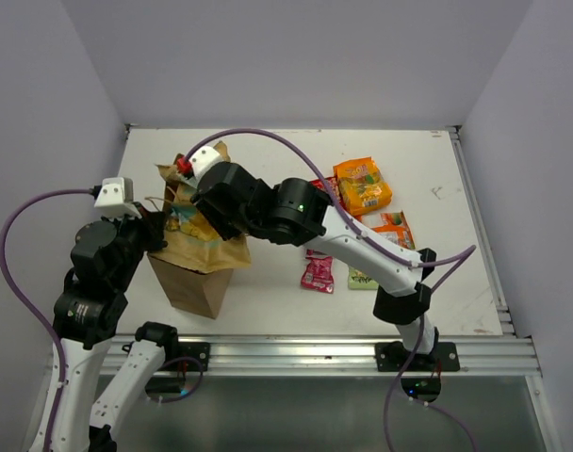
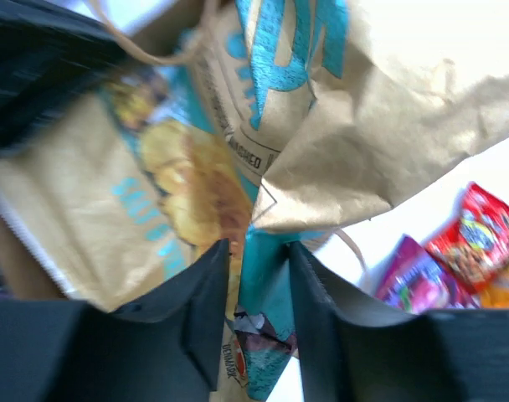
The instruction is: Place the snacks into the paper bag
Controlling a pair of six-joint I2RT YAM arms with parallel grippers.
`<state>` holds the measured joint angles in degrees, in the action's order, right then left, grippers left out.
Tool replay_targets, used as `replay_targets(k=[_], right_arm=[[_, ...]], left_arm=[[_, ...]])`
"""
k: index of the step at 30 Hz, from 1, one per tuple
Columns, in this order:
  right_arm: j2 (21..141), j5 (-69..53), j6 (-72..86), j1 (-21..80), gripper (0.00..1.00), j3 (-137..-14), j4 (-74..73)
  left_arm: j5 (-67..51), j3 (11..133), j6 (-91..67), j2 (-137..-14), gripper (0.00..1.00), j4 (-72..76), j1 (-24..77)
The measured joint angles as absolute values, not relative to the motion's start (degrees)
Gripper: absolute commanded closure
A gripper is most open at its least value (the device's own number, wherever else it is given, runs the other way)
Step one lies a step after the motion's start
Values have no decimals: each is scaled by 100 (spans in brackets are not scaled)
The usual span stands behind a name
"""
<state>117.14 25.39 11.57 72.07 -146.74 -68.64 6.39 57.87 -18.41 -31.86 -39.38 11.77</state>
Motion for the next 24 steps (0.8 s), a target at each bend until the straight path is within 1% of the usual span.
replay_targets(k=[2,12,16,19,24], right_arm=[[11601,2237,1135,7225,55,-14676,-6589],[11644,956,1323,7273,55,-14663,-5509],[11758,611,1476,7286,51,-14665,-5157],[11880,489,1564,7303,51,-14665,-4912],[12116,661,1588,7312,50,-14728,-4943]], left_arm=[[642,5787,-1841,-3186,100,-3955,1177],[703,5787,-1826,-3186,100,-4045,1177],[707,5787,-1826,-3186,100,-4027,1177],[672,5787,-1826,-3186,100,-4003,1177],[661,5784,-1822,-3181,100,-4005,1177]])
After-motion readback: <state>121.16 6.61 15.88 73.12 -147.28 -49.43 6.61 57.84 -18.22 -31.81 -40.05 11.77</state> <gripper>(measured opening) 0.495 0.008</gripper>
